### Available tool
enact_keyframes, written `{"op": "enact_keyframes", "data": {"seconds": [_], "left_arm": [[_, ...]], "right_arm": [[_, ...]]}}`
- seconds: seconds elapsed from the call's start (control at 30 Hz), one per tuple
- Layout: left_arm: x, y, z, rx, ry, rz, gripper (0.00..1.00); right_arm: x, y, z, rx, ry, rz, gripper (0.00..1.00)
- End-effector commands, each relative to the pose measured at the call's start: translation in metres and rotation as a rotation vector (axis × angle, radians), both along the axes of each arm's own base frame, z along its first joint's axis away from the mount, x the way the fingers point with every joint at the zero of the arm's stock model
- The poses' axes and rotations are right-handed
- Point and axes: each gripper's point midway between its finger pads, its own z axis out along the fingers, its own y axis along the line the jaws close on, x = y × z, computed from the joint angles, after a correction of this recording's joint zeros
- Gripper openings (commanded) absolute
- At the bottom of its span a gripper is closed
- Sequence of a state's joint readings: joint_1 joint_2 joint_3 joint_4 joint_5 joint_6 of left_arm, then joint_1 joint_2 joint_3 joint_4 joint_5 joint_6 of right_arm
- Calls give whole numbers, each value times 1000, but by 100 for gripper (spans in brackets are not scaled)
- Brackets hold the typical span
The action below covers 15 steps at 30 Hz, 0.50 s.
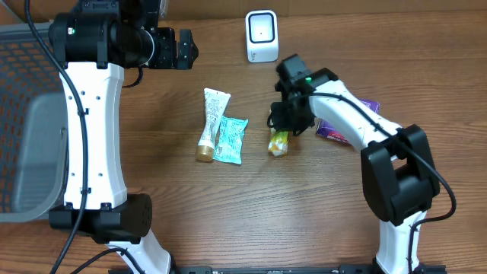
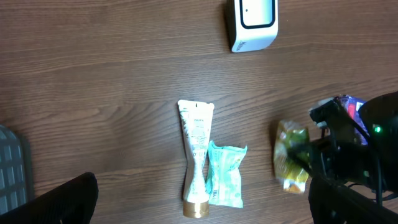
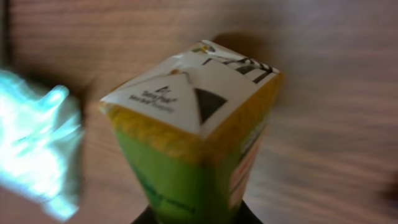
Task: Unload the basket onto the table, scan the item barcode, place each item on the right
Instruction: 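Lift the green packet and carry it toward the scanner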
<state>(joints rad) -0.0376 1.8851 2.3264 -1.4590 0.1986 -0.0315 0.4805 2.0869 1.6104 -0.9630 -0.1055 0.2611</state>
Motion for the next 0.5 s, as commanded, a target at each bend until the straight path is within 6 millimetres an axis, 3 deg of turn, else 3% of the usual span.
{"op": "enact_keyframes", "data": {"seconds": [0.0, 0.1, 0.13, 0.17, 0.2, 0.33, 0.4, 0.47], "left_arm": [[-1, -3, 7, -17, -16, 6, 100], [-1, -3, 7, -17, -16, 6, 100], [-1, -3, 7, -17, -16, 6, 100], [-1, -3, 7, -17, -16, 6, 100], [-1, -3, 7, -17, -16, 6, 100], [-1, -3, 7, -17, -16, 6, 100], [-1, -3, 7, -17, -16, 6, 100], [-1, -3, 7, -17, -16, 7, 100]], "right_arm": [[16, -14, 25, -264, -207, 64, 24], [7, 3, 20, -310, -228, 118, 32], [1, 14, 18, -305, -229, 143, 40], [-7, 31, 16, -277, -227, 178, 54], [-13, 41, 16, -251, -224, 195, 59], [-37, 87, 18, -69, -163, 244, 69], [-39, 92, 22, -34, -139, 203, 75], [-34, 84, 30, -31, -133, 157, 78]]}}
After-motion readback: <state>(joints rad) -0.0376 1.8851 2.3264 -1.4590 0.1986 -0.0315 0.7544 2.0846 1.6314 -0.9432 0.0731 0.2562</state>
